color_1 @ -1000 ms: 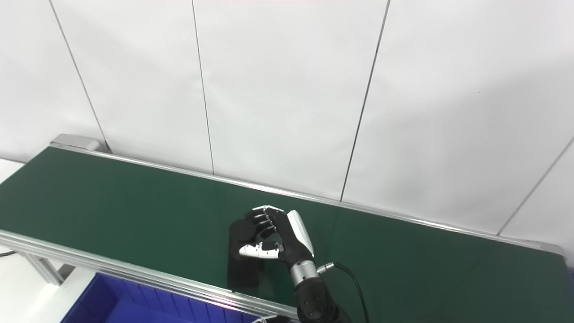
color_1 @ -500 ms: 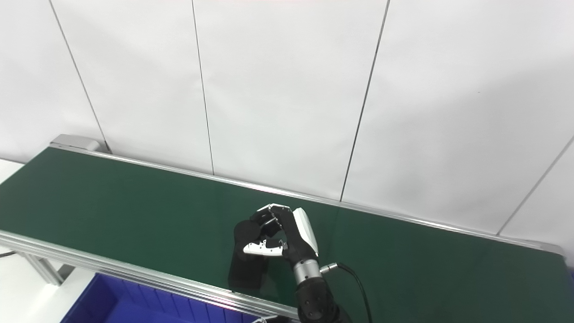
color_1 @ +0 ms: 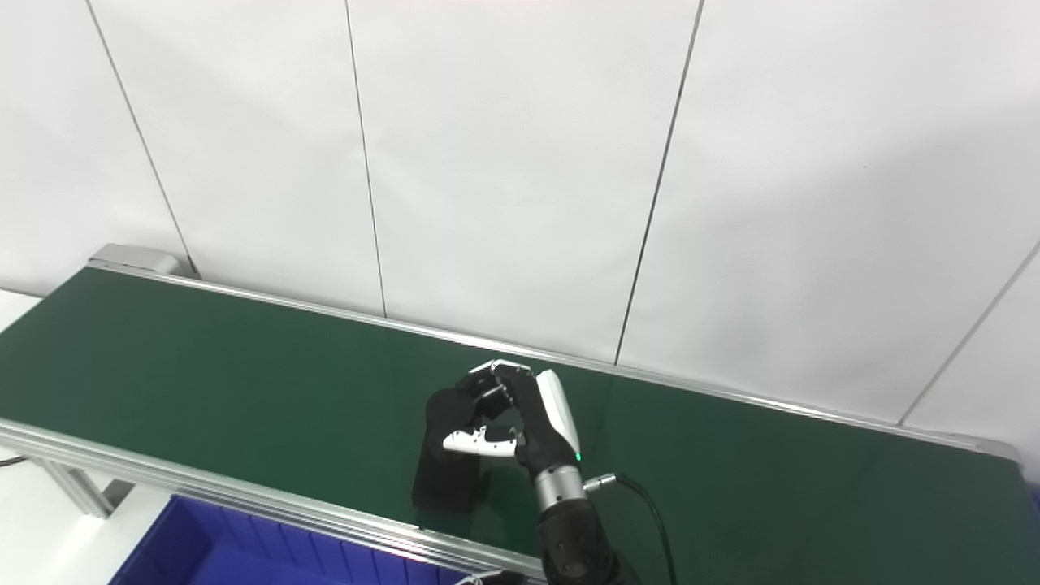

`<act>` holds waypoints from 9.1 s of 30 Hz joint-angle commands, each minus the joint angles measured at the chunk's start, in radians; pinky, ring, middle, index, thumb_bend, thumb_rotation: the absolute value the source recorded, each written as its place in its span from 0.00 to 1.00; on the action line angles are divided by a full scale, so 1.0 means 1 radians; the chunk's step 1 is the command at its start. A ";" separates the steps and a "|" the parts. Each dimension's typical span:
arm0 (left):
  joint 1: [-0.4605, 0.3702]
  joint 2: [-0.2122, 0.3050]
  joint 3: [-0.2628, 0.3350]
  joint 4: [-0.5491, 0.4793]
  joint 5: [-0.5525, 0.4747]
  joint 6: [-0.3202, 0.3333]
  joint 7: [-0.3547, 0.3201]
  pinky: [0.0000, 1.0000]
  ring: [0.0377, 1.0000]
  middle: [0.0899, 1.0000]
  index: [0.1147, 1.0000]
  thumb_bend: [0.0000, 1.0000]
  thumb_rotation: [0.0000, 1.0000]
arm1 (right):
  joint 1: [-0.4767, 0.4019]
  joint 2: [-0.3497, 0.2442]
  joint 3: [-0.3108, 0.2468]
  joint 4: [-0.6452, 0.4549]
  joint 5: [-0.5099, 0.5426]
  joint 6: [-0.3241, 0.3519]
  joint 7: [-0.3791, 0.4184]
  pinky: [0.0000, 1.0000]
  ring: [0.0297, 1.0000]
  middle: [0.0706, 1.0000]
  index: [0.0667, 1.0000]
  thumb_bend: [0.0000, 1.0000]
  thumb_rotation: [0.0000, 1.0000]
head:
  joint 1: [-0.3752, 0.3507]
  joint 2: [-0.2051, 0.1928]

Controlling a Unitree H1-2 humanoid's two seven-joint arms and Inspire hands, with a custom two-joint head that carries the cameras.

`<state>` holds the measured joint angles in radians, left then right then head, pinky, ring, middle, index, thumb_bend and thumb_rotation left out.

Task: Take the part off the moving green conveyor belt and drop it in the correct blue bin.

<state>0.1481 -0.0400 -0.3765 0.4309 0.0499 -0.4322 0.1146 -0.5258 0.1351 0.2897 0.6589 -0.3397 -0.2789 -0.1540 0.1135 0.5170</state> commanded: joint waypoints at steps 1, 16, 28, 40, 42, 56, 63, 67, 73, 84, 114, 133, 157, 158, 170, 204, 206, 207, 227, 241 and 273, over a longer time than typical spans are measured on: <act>-0.007 -0.009 -0.003 -0.033 -0.008 -0.038 -0.031 0.65 0.70 0.72 0.73 0.74 0.60 | -0.014 -0.001 -0.013 -0.067 0.014 -0.053 -0.001 0.46 0.45 0.48 0.43 0.52 0.00 | -0.008 0.000; 0.002 0.014 0.050 -0.050 -0.029 -0.038 -0.102 0.64 0.71 0.73 0.74 0.73 0.64 | 0.104 -0.055 -0.132 -0.510 0.048 0.153 0.036 0.44 0.45 0.46 0.44 0.52 0.00 | -0.083 0.001; 0.009 0.024 0.094 -0.064 -0.033 -0.038 -0.143 0.66 0.72 0.74 0.76 0.71 0.70 | 0.170 -0.095 -0.187 -0.716 0.052 0.225 0.053 0.44 0.44 0.46 0.44 0.52 0.00 | -0.150 0.013; 0.013 0.038 0.161 -0.079 -0.067 -0.038 -0.223 0.69 0.74 0.76 0.78 0.67 0.74 | 0.298 -0.100 -0.192 -0.949 0.025 0.329 0.077 0.43 0.44 0.47 0.44 0.52 0.00 | -0.241 0.064; 0.013 0.041 0.175 -0.083 -0.069 -0.038 -0.237 0.69 0.74 0.76 0.78 0.67 0.75 | 0.319 -0.097 -0.192 -0.982 0.015 0.349 0.079 0.43 0.44 0.47 0.44 0.52 0.00 | -0.261 0.087; 0.005 0.062 0.267 -0.129 -0.109 -0.037 -0.352 0.70 0.74 0.74 0.77 0.73 0.75 | 0.453 -0.079 -0.165 -1.147 -0.019 0.380 0.102 0.44 0.44 0.46 0.45 0.52 0.00 | -0.351 0.218; 0.007 0.065 0.291 -0.170 -0.117 -0.038 -0.367 0.69 0.73 0.73 0.77 0.72 0.74 | 0.531 -0.067 -0.153 -1.224 -0.033 0.391 0.116 0.43 0.44 0.46 0.45 0.52 0.00 | -0.367 0.274; 0.009 0.069 0.293 -0.189 -0.119 -0.037 -0.371 0.68 0.72 0.73 0.77 0.71 0.74 | 0.570 -0.062 -0.151 -1.259 -0.038 0.403 0.122 0.41 0.43 0.46 0.45 0.52 0.00 | -0.369 0.291; 0.013 0.080 0.295 -0.210 -0.133 -0.036 -0.386 0.68 0.72 0.73 0.77 0.71 0.73 | 0.650 -0.057 -0.131 -1.299 -0.058 0.402 0.132 0.41 0.43 0.46 0.46 0.52 0.00 | -0.374 0.315; 0.033 0.089 0.294 -0.242 -0.140 -0.037 -0.383 0.67 0.71 0.72 0.76 0.72 0.72 | 0.803 -0.060 -0.104 -1.302 -0.074 0.369 0.117 0.41 0.43 0.46 0.45 0.52 0.00 | -0.382 0.334; 0.050 0.122 0.286 -0.279 -0.171 -0.030 -0.388 0.68 0.73 0.73 0.76 0.74 0.73 | 0.917 -0.082 -0.110 -1.063 -0.055 0.281 0.036 0.37 0.41 0.46 0.47 0.52 0.00 | -0.448 0.367; 0.043 0.139 0.281 -0.281 -0.182 -0.021 -0.397 0.68 0.73 0.74 0.77 0.73 0.74 | 0.846 -0.093 -0.097 -0.909 -0.091 0.310 0.041 0.37 0.41 0.44 0.49 0.52 0.00 | -0.465 0.378; 0.050 0.149 0.283 -0.310 -0.175 0.000 -0.392 0.68 0.73 0.74 0.77 0.72 0.74 | 0.814 -0.105 -0.076 -0.809 -0.114 0.282 0.018 0.36 0.41 0.45 0.47 0.52 0.00 | -0.460 0.391; 0.050 0.150 0.283 -0.311 -0.175 0.002 -0.392 0.68 0.74 0.74 0.77 0.73 0.74 | 0.814 -0.105 -0.075 -0.811 -0.114 0.285 0.019 0.36 0.41 0.45 0.47 0.52 0.00 | -0.459 0.392; 0.052 0.148 0.286 -0.311 -0.178 -0.001 -0.390 0.67 0.73 0.73 0.77 0.73 0.73 | 0.827 -0.101 -0.076 -0.824 -0.078 0.268 0.017 0.40 0.41 0.49 0.47 0.52 0.00 | -0.457 0.388; 0.057 0.139 0.280 -0.299 -0.175 -0.015 -0.390 0.68 0.73 0.73 0.77 0.73 0.73 | 0.838 -0.154 -0.023 -0.866 0.013 0.232 0.111 0.75 0.82 0.85 0.88 0.85 0.37 | -0.419 0.355; 0.061 0.136 0.280 -0.300 -0.168 -0.011 -0.385 0.68 0.73 0.73 0.77 0.74 0.73 | 0.842 -0.152 -0.017 -0.872 0.021 0.217 0.109 0.72 0.80 0.83 0.86 0.80 0.43 | -0.406 0.346; 0.062 0.134 0.280 -0.297 -0.170 -0.017 -0.387 0.68 0.73 0.73 0.77 0.74 0.73 | 0.845 -0.149 -0.013 -0.881 0.025 0.209 0.110 0.72 0.79 0.83 0.86 0.78 0.45 | -0.399 0.341; 0.084 0.108 0.278 -0.261 -0.163 -0.038 -0.416 0.68 0.72 0.74 0.78 0.73 0.72 | 0.851 -0.098 0.055 -0.832 0.048 0.045 0.091 0.65 0.71 0.74 0.79 0.52 0.69 | -0.291 0.227; 0.112 0.073 0.278 -0.232 -0.108 -0.037 -0.410 0.68 0.73 0.76 0.79 0.72 0.70 | 0.808 -0.134 0.005 -0.596 0.126 -0.136 0.108 0.65 0.71 0.75 0.78 0.53 0.55 | -0.197 0.113; 0.097 0.060 0.214 -0.207 -0.041 -0.038 -0.321 0.70 0.76 0.79 0.81 0.80 0.66 | 0.812 -0.196 -0.017 -0.580 0.162 -0.190 0.077 0.64 0.70 0.73 0.78 0.58 0.66 | -0.139 0.116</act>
